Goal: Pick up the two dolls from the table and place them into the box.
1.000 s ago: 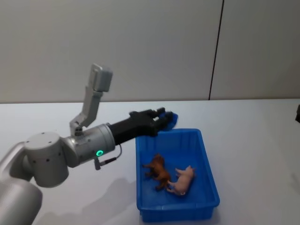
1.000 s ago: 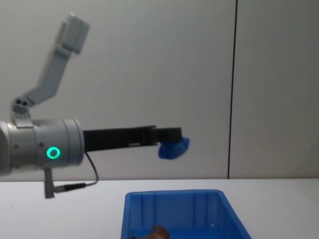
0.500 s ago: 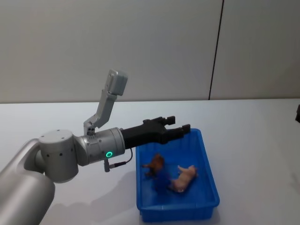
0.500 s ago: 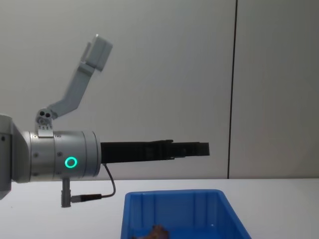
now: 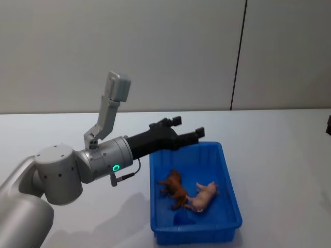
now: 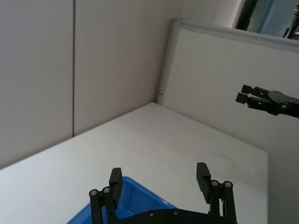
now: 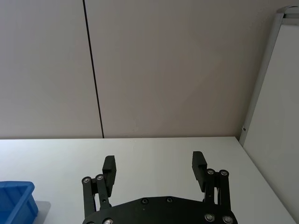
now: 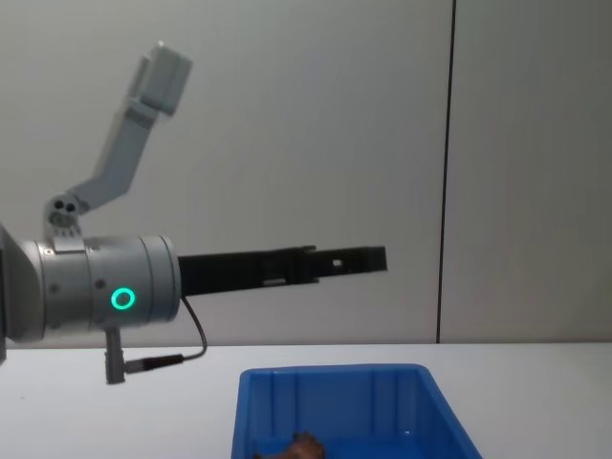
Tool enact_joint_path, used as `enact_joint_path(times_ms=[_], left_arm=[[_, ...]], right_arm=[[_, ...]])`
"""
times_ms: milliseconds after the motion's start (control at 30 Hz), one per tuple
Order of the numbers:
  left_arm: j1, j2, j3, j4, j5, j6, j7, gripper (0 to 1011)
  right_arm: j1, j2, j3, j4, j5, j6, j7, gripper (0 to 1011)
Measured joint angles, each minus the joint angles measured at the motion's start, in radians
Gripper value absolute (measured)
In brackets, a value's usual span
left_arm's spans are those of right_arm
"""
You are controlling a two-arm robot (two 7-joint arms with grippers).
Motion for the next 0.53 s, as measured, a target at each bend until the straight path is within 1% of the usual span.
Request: enact_joint_path(times_ms=[100, 267, 300, 333, 367, 433, 467, 533], left_arm=[[0.012, 0.007, -0.003, -0.023, -0.007, -0.016, 0.032, 1001], [0.046, 0.027, -0.011, -0.088, -0.019, -0.054, 0.110, 1000], [0.056, 0.032, -0.014, -0.105, -0.022, -0.066, 0.133, 1001], [0.056, 0.032, -0.014, -0.105, -0.022, -0.066, 0.133, 1001], [0.065, 0.037, -0.015, -0.122, -0.025, -0.079, 0.160, 1001], [0.075, 0.043, -0.018, -0.142, -0.027, -0.091, 0.184, 1000], [0.085, 0.048, -0.020, -0.159, -0.029, -0.105, 0.212, 1000], [0.100, 0.056, -0.023, -0.187, -0.030, -0.122, 0.248, 1000]], right_arm=[[0.000, 0.000, 0.000, 0.000, 0.000, 0.000, 0.000, 1001], [0.000, 0.000, 0.000, 0.000, 0.000, 0.000, 0.000, 1001], [0.000, 0.000, 0.000, 0.000, 0.000, 0.000, 0.000, 1001], [0.000, 0.000, 0.000, 0.000, 0.000, 0.000, 0.000, 1001], [0.000, 0.000, 0.000, 0.000, 0.000, 0.000, 0.000, 1001], [0.000, 0.000, 0.000, 0.000, 0.000, 0.000, 0.000, 1001], [0.000, 0.000, 0.000, 0.000, 0.000, 0.000, 0.000, 1001], [0.000, 0.000, 0.000, 0.000, 0.000, 0.000, 0.000, 1001]])
